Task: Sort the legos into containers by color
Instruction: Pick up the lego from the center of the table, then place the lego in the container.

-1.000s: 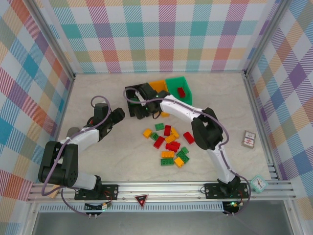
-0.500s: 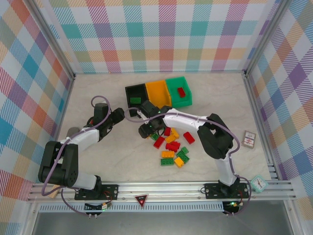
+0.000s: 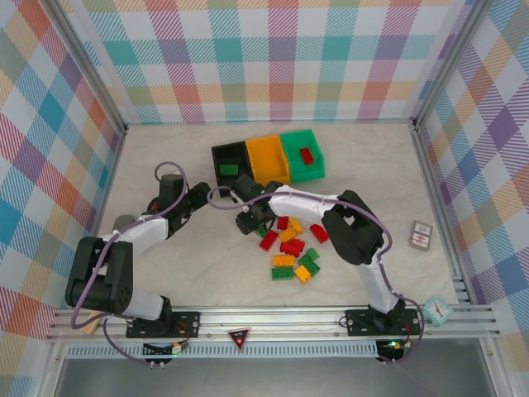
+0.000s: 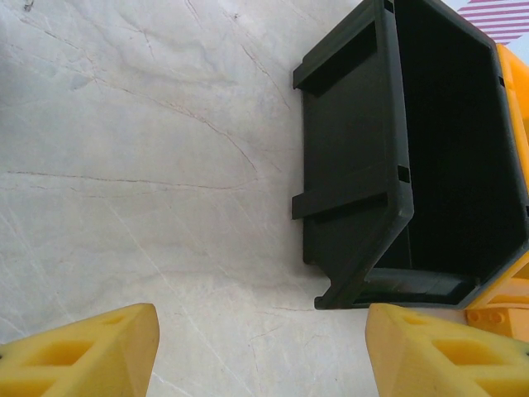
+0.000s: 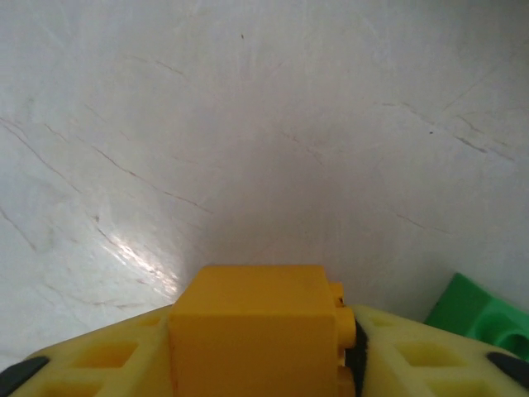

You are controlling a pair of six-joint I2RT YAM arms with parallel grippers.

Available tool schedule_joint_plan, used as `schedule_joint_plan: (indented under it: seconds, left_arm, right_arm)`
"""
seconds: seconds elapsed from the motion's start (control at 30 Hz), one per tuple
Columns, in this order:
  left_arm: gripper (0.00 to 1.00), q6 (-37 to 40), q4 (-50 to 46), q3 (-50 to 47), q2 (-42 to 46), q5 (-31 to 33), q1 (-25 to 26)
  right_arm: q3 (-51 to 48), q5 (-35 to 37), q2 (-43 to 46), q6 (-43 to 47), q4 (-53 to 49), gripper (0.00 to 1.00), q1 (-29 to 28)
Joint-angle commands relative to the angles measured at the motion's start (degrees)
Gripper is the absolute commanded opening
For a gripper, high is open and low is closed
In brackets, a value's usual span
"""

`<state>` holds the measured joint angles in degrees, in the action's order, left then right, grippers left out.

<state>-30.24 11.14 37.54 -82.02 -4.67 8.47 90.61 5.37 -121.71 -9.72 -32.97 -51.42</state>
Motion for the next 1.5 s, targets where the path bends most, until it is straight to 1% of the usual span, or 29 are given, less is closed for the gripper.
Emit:
schedule_joint_plan:
  seconds: [0.0,0.07,0.2,0.3,0.5,0.67,0.77,0.87,0.9,0.97,1.0,1.03,1.23,1.37,1.47]
  left_arm:
    - [0.67,-0.08,1.08,-0.02,-0.10,-0.55,-0.34]
    - [0.67,-0.22,1.08,-0.06,-0.07,-0.38,-0.35]
    - [0.67,-0.21,1.25,-0.01,-0.29,-0.69,-0.36]
    - [0.67,-0.43,1.34,-0.05,-0.58,-0.87,-0.37]
    - [0.67,-0.57,1.80,0.08,-1.03,-1.84,-0.36]
    - [0.67,-0.23,1.26,-0.05,-0.01,-0.81,-0.36]
    - [0.67,0.00,1.08,-0.06,0.19,-0.70,-0.31]
    - [0.67,0.00,1.08,-0.01,0.03,-0.60,-0.31]
    - [0.67,0.00,1.08,-0.01,-0.06,-0.65,-0.33]
    - [0.67,-0.04,1.23,-0.01,-0.08,-0.95,-0.32]
    - [0.67,-0.01,1.17,-0.08,-0.12,-1.02,-0.38]
    - [0.67,0.00,1.17,-0.02,-0.08,-0.93,-0.38]
    - [0.67,-0.01,1.08,0.20,-0.60,-0.96,-0.30]
    - [0.67,-0.15,1.25,0.24,-0.85,-0.98,-0.30]
    - [0.67,0.00,1.30,0.28,-0.97,-1.19,-0.38]
  right_arm:
    - [1.24,-0.29,-0.78,-0.14,-0.60,0.44,-0.47]
    - [1.24,0.12,0.10,-0.13,-0.54,0.40,-0.43]
    - [1.33,1.33,2.55,0.52,0.36,0.40,-0.03]
    - [2.61,2.52,3.24,1.19,0.21,0.40,1.39]
    - [5.25,3.95,4.34,0.42,1.78,0.41,6.07]
    - [9.87,2.71,2.21,-3.02,3.03,0.41,11.67]
    - [14.24,3.13,0.15,-3.51,3.13,0.41,13.78]
    - [21.93,4.25,-3.83,-2.98,-0.46,0.44,15.19]
    - [24.53,4.57,-5.10,-2.50,-1.76,0.46,15.44]
    - [29.33,4.59,-7.88,-1.77,-5.37,0.59,15.49]
    - [29.23,4.17,-7.90,-1.80,-5.26,0.61,15.47]
    - [27.79,3.49,-7.17,-2.03,-4.29,0.62,15.34]
    - [8.95,-0.37,1.37,-4.63,7.18,0.63,14.60]
    - [-2.91,1.40,7.57,-4.70,12.28,0.62,12.82]
    - [-8.20,2.25,10.38,-4.96,12.64,0.63,12.58]
